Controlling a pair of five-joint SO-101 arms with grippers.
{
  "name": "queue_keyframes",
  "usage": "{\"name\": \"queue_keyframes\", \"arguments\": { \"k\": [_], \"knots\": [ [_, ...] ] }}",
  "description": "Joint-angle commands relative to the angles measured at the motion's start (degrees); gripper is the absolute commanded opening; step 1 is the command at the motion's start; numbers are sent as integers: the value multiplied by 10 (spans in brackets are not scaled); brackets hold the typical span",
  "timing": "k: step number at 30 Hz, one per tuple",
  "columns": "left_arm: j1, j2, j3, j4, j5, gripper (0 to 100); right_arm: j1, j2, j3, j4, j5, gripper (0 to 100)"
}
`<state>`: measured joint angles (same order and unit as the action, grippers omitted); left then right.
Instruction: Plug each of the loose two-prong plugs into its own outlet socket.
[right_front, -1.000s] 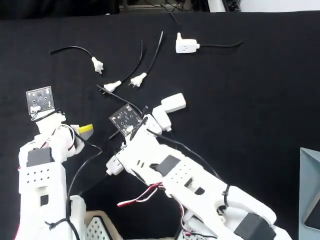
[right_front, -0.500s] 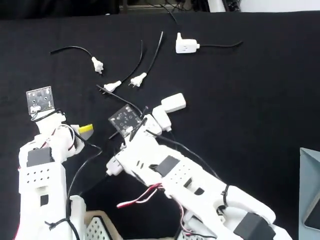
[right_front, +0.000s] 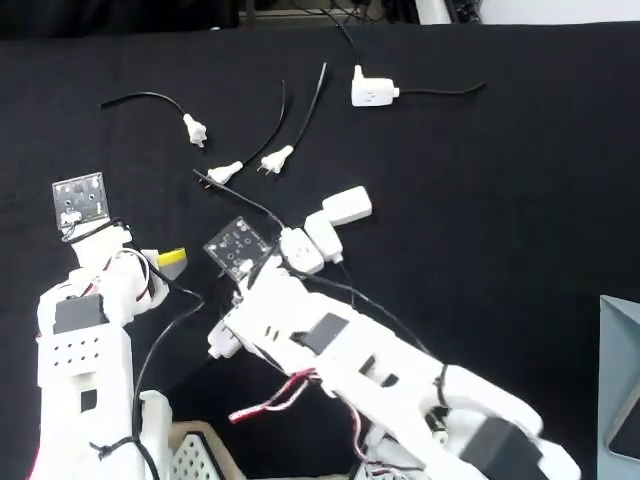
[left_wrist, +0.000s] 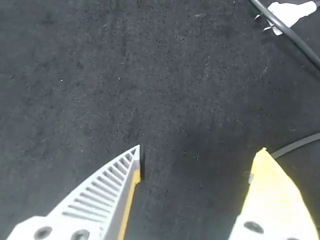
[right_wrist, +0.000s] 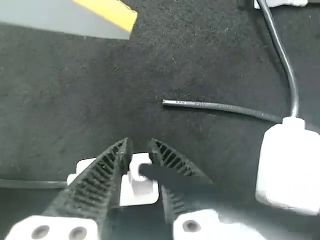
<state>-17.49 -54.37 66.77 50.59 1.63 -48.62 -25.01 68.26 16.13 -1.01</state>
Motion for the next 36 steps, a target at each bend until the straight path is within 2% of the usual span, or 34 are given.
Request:
{"name": "queue_keyframes", "arguments": {
  "k": [1, 7, 15, 22, 26, 31, 36],
  "knots": [
    [-6, -12, -8, -11, 4, 339, 5, 66, -20, 0, 13, 11],
    [-6, -12, -7, -11, 4, 339, 71, 82, -37, -2, 91, 11],
    [-6, -12, -8, -11, 4, 339, 124, 82, -41, -39, 95, 11],
    [-6, -12, -7, -11, 4, 339, 105, 82, -40, -40, 108, 12],
    [-6, -12, -8, -11, 4, 339, 89, 49, -63, 35, 101, 23],
    [-6, -12, -7, -11, 4, 339, 64, -48, -88, 181, 16, 100],
    [-6, -12, -7, -11, 4, 339, 56, -102, -53, 182, 10, 70]
  ]
}}
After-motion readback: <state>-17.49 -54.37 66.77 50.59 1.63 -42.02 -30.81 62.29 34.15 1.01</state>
